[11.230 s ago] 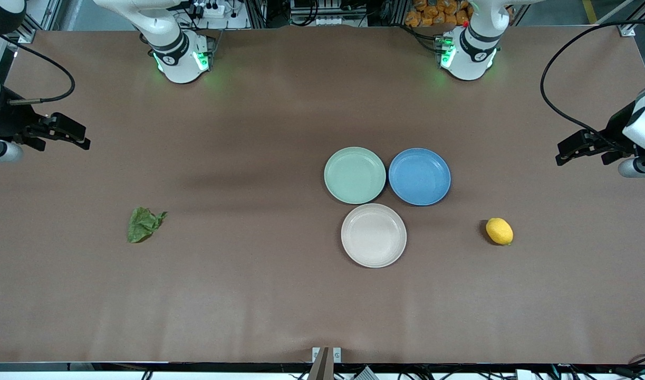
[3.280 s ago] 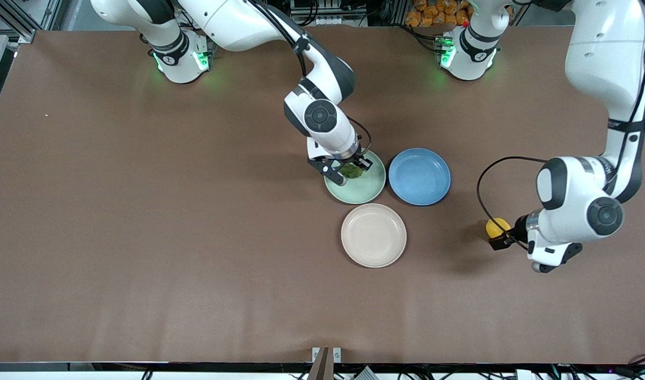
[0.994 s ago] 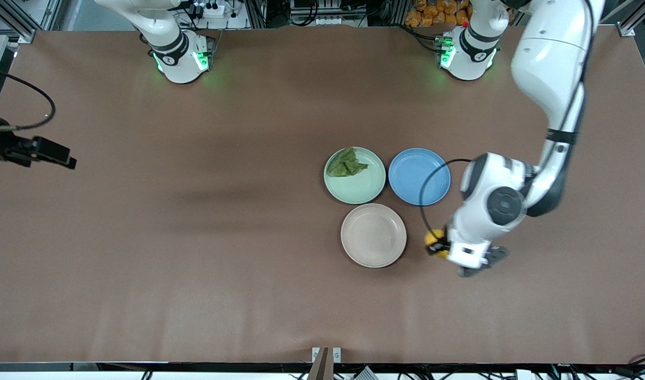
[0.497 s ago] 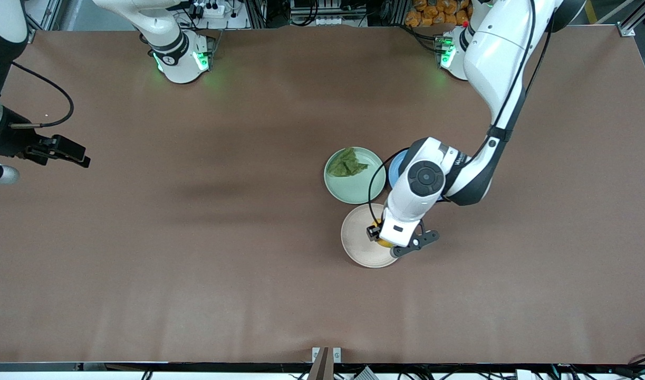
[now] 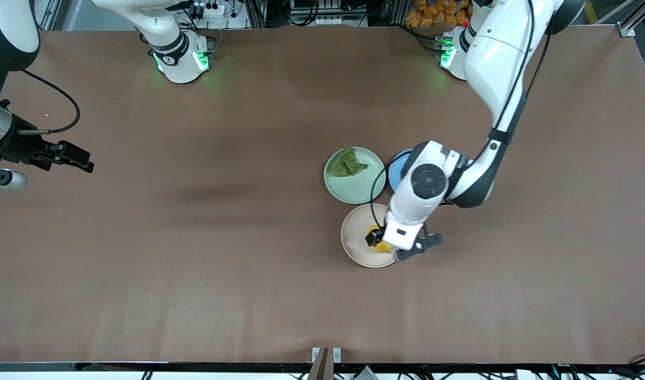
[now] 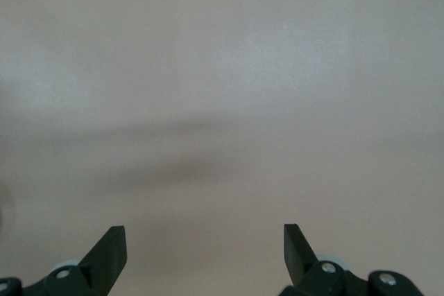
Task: Place lemon and lettuce in plates
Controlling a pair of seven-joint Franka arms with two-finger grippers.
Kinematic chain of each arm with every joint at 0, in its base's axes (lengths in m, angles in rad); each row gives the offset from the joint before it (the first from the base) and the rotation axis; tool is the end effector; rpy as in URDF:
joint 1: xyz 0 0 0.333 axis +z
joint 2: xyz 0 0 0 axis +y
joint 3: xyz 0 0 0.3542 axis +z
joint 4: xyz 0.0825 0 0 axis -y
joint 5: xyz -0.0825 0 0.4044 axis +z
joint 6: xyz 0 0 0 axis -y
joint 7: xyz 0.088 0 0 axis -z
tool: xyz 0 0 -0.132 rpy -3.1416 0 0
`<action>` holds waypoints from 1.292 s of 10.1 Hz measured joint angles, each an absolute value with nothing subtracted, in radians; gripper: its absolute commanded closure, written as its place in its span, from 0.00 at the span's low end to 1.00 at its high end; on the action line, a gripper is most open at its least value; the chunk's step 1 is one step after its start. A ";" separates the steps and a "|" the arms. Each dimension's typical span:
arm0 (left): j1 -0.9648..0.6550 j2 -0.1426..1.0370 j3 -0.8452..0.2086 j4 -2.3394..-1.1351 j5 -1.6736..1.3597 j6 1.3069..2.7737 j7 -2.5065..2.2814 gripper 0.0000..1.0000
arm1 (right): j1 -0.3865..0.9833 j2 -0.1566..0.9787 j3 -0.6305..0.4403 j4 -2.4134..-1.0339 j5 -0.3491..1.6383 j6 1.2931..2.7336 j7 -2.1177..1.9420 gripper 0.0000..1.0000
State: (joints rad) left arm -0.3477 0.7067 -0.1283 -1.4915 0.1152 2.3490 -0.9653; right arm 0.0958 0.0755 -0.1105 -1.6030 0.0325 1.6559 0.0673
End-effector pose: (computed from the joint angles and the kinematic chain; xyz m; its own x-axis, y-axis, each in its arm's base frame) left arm 0.6992 -0.3361 0.2642 0.8927 0.4399 0.0978 0.4279 -0.8955 0.1229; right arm 0.6048 -0.0026 0.5849 0.9961 -0.0845 -0.0237 -0.0850 -0.9961 -0.0224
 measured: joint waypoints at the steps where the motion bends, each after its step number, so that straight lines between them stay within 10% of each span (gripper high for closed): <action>1: -0.305 0.688 -0.117 -1.491 0.115 2.334 -0.955 0.00 | 0.093 0.075 -0.116 -1.603 0.031 1.654 0.067 0.00; 7: -0.076 0.548 -0.115 -1.553 0.115 2.123 -0.826 0.00 | 0.089 0.070 -0.121 -1.602 0.031 1.622 0.065 0.00; 13: 0.047 0.135 -0.189 -2.151 0.107 2.208 -0.701 0.00 | 0.088 0.067 -0.121 -1.602 0.031 1.629 0.065 0.00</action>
